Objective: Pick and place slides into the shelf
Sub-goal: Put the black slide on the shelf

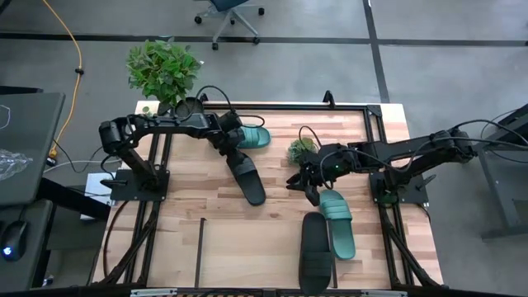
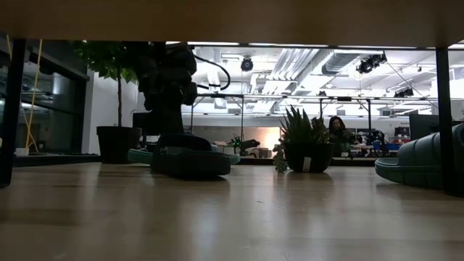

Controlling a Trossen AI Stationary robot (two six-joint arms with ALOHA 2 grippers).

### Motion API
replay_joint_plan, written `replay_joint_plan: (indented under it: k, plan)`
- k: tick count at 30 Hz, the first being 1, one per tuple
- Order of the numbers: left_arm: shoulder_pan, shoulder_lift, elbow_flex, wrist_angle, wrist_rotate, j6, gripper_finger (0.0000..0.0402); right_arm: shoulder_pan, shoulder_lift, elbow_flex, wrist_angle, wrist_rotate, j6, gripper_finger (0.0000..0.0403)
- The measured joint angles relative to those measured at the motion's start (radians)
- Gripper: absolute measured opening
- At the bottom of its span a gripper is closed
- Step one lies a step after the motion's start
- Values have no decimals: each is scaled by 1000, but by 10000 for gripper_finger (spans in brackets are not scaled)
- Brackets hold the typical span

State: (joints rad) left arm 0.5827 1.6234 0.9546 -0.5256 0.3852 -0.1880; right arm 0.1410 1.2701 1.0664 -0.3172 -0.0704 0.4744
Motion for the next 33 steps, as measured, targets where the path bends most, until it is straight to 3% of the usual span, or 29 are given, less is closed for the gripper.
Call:
replay_joint_plan:
  k: [7,15,33]
  plan:
    - [0,17,1,4,-20,-3,163,3,0,0,0,0,16,85]
    - [1,80,1,12,40,-28,163,4,0,0,-5,-10,23,85]
    - [0,83,0,61,209,-56,163,6,0,0,-8,-11,-4,85]
